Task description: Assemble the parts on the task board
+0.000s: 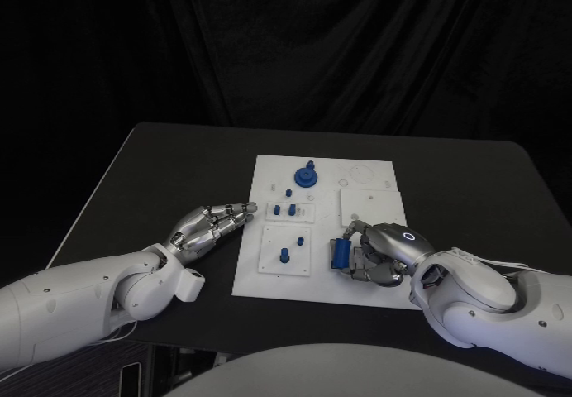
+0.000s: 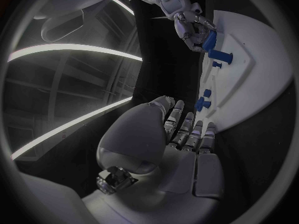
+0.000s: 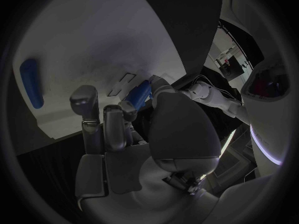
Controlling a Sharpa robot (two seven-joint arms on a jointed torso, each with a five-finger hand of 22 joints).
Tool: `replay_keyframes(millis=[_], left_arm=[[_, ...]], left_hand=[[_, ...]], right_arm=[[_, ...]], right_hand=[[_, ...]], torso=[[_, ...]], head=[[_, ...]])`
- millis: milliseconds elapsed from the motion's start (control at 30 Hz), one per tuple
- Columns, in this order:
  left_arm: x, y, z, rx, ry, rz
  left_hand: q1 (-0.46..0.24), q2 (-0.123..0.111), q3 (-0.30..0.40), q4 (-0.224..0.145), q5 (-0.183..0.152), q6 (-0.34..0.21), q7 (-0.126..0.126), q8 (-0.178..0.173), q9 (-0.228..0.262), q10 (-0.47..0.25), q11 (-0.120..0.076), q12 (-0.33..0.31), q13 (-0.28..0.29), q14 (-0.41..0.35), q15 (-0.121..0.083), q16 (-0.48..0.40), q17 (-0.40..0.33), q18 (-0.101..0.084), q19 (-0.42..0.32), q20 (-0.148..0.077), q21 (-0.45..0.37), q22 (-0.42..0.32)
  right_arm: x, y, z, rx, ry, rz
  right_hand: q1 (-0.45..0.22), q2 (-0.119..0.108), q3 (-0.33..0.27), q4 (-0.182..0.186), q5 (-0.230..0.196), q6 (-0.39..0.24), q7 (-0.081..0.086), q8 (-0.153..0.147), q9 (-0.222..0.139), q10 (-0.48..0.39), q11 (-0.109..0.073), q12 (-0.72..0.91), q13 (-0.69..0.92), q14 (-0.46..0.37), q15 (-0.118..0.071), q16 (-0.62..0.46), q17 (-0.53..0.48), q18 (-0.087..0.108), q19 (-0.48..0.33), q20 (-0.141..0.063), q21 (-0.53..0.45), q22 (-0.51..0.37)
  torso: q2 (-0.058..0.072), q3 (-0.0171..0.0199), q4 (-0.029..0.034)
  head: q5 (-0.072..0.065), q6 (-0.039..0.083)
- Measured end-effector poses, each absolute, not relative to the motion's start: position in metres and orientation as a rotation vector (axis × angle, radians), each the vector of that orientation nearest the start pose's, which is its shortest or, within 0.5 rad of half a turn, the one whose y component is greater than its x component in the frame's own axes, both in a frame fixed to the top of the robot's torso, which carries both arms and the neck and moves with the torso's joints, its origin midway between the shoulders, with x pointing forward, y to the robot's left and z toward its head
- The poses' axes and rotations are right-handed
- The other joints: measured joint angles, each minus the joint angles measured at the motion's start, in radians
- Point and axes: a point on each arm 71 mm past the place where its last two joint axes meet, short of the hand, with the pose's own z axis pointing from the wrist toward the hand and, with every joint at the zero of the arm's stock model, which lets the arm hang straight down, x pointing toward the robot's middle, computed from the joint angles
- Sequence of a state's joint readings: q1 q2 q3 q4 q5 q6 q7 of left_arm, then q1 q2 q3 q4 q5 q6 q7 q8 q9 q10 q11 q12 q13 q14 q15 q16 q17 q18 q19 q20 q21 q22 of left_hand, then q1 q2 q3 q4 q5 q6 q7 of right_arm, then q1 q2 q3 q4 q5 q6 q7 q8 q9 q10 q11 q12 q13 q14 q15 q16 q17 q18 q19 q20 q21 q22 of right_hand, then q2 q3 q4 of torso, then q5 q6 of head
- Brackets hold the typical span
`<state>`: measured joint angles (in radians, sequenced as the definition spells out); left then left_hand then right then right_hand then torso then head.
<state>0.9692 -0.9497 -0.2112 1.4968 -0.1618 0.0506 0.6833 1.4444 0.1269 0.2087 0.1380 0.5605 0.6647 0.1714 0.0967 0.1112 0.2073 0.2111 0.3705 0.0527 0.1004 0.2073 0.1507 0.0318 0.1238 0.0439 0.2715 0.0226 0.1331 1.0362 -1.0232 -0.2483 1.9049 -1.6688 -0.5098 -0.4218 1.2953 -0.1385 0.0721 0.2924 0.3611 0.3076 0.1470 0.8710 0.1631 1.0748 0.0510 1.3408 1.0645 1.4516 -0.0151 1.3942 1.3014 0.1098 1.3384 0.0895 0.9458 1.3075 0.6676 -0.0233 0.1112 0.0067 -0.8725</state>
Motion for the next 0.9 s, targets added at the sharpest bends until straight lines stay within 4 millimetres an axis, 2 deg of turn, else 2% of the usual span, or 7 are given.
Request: replay_keyframes(millis=[333,500,533,633,700,767,900], left_arm=[[0.3921,0.2521,-0.3153,-1.048,1.637,-1.772],[0.3922,0.2521,-0.3155,-1.049,1.637,-1.773],[0.3923,0.2521,-0.3156,-1.049,1.637,-1.773],[0.3924,0.2521,-0.3157,-1.049,1.638,-1.774],[0.3924,0.2520,-0.3157,-1.049,1.638,-1.774],[0.3924,0.2520,-0.3157,-1.049,1.638,-1.775],[0.3926,0.2522,-0.3159,-1.049,1.639,-1.775]], left_hand=[[0.000,0.000,0.003,0.003,0.000,0.000,0.000,0.000,0.000,0.000,0.000,0.000,0.000,0.000,0.000,0.000,0.000,0.000,0.000,0.000,0.000,0.000],[-0.001,0.001,0.003,0.003,-0.001,0.000,0.000,0.000,0.000,0.000,0.000,0.000,0.000,0.000,0.000,0.000,0.000,0.000,0.000,0.000,0.000,0.000],[-0.004,0.004,0.003,0.003,-0.004,0.000,0.000,0.000,0.000,0.000,0.000,0.000,0.000,0.000,0.000,0.000,0.000,0.000,0.000,0.000,0.000,0.000],[-0.004,0.004,0.003,0.003,-0.004,0.000,0.000,0.000,0.000,0.000,0.000,0.000,0.000,0.000,0.000,0.000,0.000,0.000,0.000,0.000,0.000,0.000],[-0.004,0.004,0.003,0.003,-0.004,0.000,0.000,0.000,0.000,0.000,0.000,0.000,0.000,0.000,0.000,0.000,0.000,0.000,0.000,0.000,0.000,0.000],[-0.004,0.004,0.003,0.003,-0.004,0.000,0.000,0.000,0.000,0.000,0.000,0.000,0.000,0.000,0.000,0.000,0.000,0.000,0.000,0.000,0.000,0.000],[-0.004,0.004,0.003,0.003,-0.004,0.000,0.000,0.000,0.000,0.000,0.000,0.000,0.000,0.000,0.000,0.000,0.000,0.000,0.000,0.000,0.000,0.000]], right_arm=[[0.3405,-0.1934,-0.2720,-0.105,1.820,0.569],[0.3401,-0.1939,-0.2710,-0.099,1.811,0.573],[0.3400,-0.1943,-0.2708,-0.097,1.810,0.574],[0.3390,-0.1948,-0.2696,-0.093,1.804,0.579],[0.3383,-0.1948,-0.2688,-0.092,1.800,0.583],[0.3375,-0.1951,-0.2679,-0.090,1.797,0.587],[0.3359,-0.1959,-0.2665,-0.087,1.793,0.592]], right_hand=[[0.011,0.018,0.016,0.001,0.036,0.000,0.000,0.039,0.003,-0.003,0.003,0.004,-0.003,0.000,0.000,0.000,0.000,0.000,0.004,0.003,0.000,0.000],[-0.040,0.055,0.032,0.002,0.169,0.004,0.001,0.048,-0.004,-0.022,-0.001,0.003,-0.025,0.000,0.000,0.000,-0.001,0.000,0.004,0.003,0.000,0.000],[-0.076,0.056,0.039,0.002,0.232,0.007,0.004,0.048,-0.007,-0.031,-0.003,-0.004,-0.032,0.000,0.000,0.000,-0.002,0.000,0.004,0.003,0.000,0.000],[-0.133,0.066,0.056,0.003,0.337,0.009,0.006,0.048,-0.022,-0.041,-0.006,-0.013,-0.048,0.000,0.000,0.000,-0.005,0.000,0.004,0.003,0.000,0.000],[-0.159,0.063,0.075,0.003,0.402,0.009,0.006,0.048,-0.022,-0.053,-0.008,-0.018,-0.058,0.000,0.000,0.000,-0.006,0.000,0.004,0.003,0.000,0.000],[-0.176,0.053,0.092,0.005,0.470,0.010,0.007,0.048,-0.073,-0.066,-0.010,-0.029,-0.073,0.000,0.000,0.000,-0.008,0.000,0.003,0.003,0.000,0.000],[-0.205,0.034,0.124,0.004,0.545,0.013,0.009,0.041,-0.074,-0.076,-0.010,-0.039,-0.090,-0.004,-0.004,0.000,-0.011,0.000,0.000,0.000,-0.009,0.001]], torso=[[0.000,-0.0001,0.0002],[-0.001,-0.0001,0.0003],[-0.001,-0.0002,0.0003],[-0.001,-0.0002,0.0007],[-0.001,-0.0001,0.0008],[-0.001,-0.0002,0.0008],[-0.001,-0.0002,0.0008]], head=[[0.001,0.000],[0.001,0.000],[0.001,0.000],[0.001,0.000],[0.001,0.000],[0.001,0.000],[0.001,0.000]])
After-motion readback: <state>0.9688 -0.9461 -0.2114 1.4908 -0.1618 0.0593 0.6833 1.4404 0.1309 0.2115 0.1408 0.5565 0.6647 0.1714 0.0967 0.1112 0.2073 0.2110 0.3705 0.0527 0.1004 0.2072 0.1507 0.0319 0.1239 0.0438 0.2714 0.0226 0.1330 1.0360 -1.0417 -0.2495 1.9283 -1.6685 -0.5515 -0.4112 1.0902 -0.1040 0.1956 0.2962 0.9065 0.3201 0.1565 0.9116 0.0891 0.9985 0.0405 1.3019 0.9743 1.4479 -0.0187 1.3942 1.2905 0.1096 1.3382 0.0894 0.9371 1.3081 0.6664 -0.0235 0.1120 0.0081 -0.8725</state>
